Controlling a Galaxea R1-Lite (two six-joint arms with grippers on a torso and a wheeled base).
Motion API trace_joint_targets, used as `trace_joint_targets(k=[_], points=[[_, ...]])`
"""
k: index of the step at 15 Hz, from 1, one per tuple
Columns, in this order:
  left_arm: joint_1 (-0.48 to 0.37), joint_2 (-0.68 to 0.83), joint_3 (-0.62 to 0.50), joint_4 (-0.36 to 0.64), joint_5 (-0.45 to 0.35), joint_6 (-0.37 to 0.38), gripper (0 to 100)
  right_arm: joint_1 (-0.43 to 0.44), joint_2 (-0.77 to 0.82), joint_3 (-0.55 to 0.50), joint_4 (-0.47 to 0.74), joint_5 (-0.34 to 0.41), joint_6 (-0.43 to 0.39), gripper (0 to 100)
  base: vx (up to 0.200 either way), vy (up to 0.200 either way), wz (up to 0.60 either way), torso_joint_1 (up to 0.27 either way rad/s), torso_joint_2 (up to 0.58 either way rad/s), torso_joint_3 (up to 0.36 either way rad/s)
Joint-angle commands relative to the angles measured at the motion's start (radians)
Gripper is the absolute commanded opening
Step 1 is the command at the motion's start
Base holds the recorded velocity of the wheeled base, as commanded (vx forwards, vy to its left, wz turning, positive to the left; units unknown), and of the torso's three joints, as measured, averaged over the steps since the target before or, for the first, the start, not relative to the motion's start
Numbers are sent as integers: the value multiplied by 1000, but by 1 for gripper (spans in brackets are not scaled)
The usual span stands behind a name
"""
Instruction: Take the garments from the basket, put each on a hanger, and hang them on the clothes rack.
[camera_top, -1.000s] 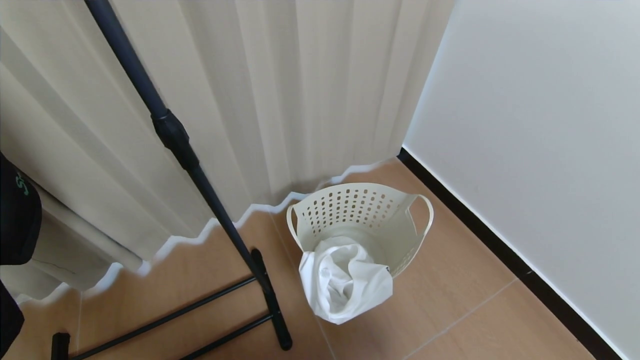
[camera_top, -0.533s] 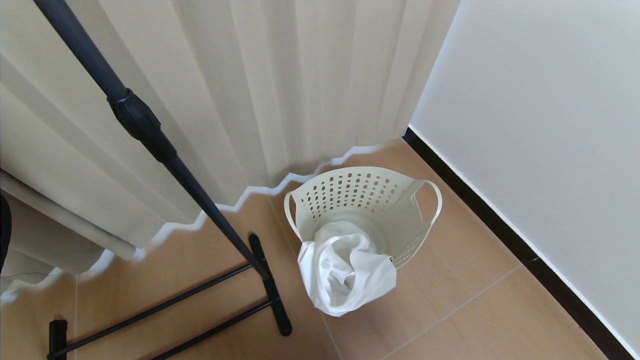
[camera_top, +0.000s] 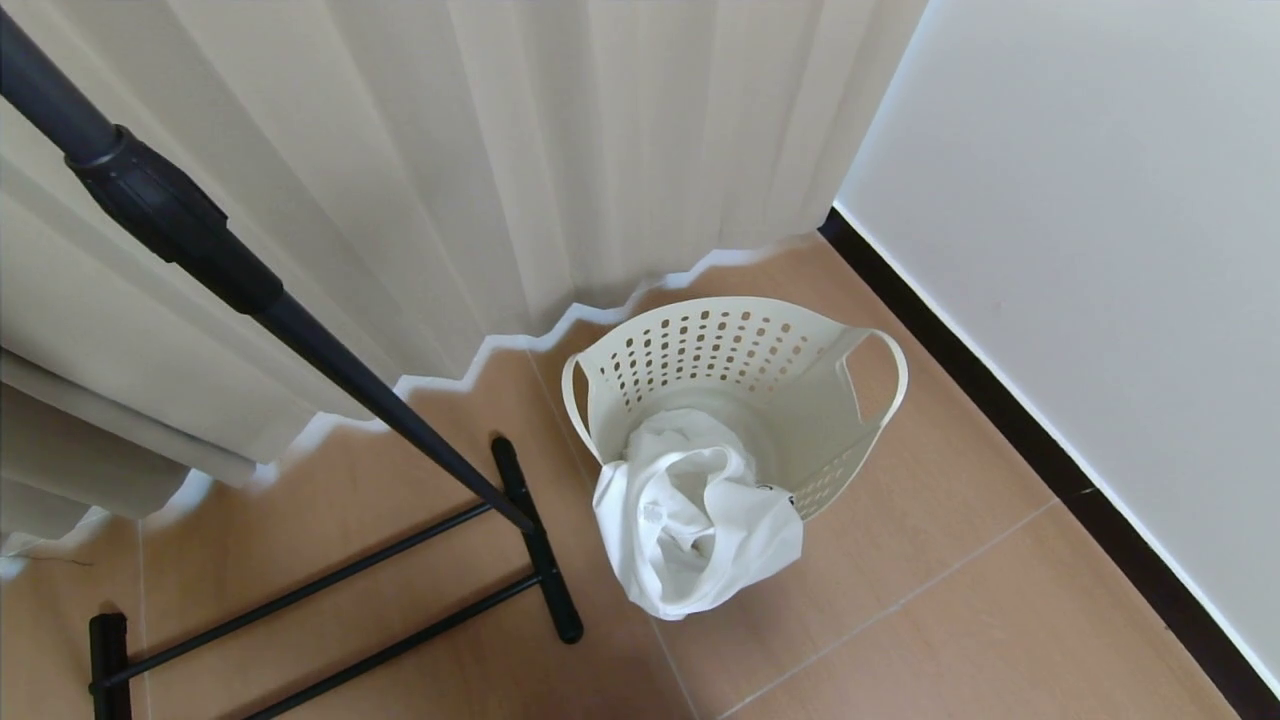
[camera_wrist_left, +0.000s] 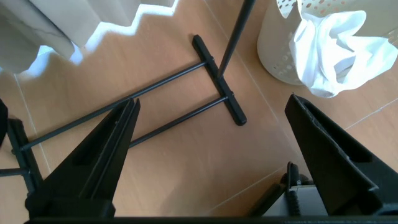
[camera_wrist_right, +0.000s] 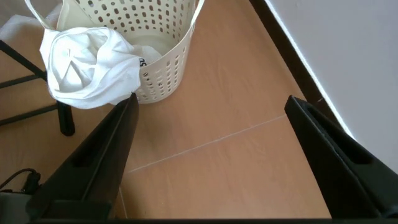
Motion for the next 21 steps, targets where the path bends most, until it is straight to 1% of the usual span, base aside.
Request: trace_joint_targets(k=[1, 2, 3, 4, 5, 6, 7, 9, 10, 11, 12, 13, 15, 16, 18, 19, 21], points=[[0, -1, 1, -1, 0, 0, 100, 94, 204, 0, -15, 29, -12, 100, 0, 0, 0, 2, 2, -66], [0, -1, 1, -1, 0, 0, 100, 135, 274, -4, -28, 41, -26, 100, 0, 0, 0, 0, 0, 0], [0, -1, 1, 1, 0, 1, 100, 232, 437, -18, -116, 46, -38, 100, 0, 0, 0, 0, 0, 0], [0, -1, 1, -1, 0, 1, 100, 277, 533, -26, -185, 44, -38, 100, 0, 0, 0, 0, 0, 0], [0, -1, 1, -1, 0, 1, 100, 323, 745, -56, -328, 43, -41, 100, 0, 0, 0, 0, 0, 0], [0, -1, 1, -1, 0, 1, 100, 327, 836, -72, -386, 43, -44, 100, 0, 0, 0, 0, 0, 0], [0, -1, 1, -1, 0, 1, 100, 329, 1000, -115, -486, 43, -90, 100, 0, 0, 0, 0, 0, 0], [0, -1, 1, 1, 0, 1, 100, 327, 1185, -182, -584, 41, -214, 100, 0, 0, 0, 0, 0, 0], [0, -1, 1, 1, 0, 1, 100, 327, 1198, -188, -590, 41, -223, 100, 0, 0, 0, 0, 0, 0], [0, -1, 1, 1, 0, 1, 100, 326, 1340, -265, -651, 41, -342, 100, 0, 0, 0, 0, 0, 0], [0, -1, 1, -1, 0, 1, 100, 326, 1369, -280, -659, 41, -363, 100, 0, 0, 0, 0, 0, 0], [0, -1, 1, -1, 0, 1, 100, 327, 1481, -360, -682, 41, -454, 100, 0, 0, 0, 0, 0, 0], [0, -1, 1, -1, 0, 1, 100, 332, 1615, -458, -685, 39, -573, 100, 0, 0, 0, 0, 0, 0], [0, -1, 1, -1, 0, 1, 100, 346, 1667, -498, -685, 39, -616, 100, 0, 0, 0, 0, 0, 0], [0, -1, 1, -1, 0, 1, 100, 375, 1759, -598, -696, 18, -658, 100, 0, 0, 0, 0, 0, 0], [0, -1, 1, -1, 0, 1, 100, 396, 1799, -639, -726, 4, -658, 100, 0, 0, 0, 0, 0, 0], [0, -1, 1, -1, 0, 1, 100, 410, 1873, -695, -782, -10, -661, 100, 0, 0, 0, 0, 0, 0]])
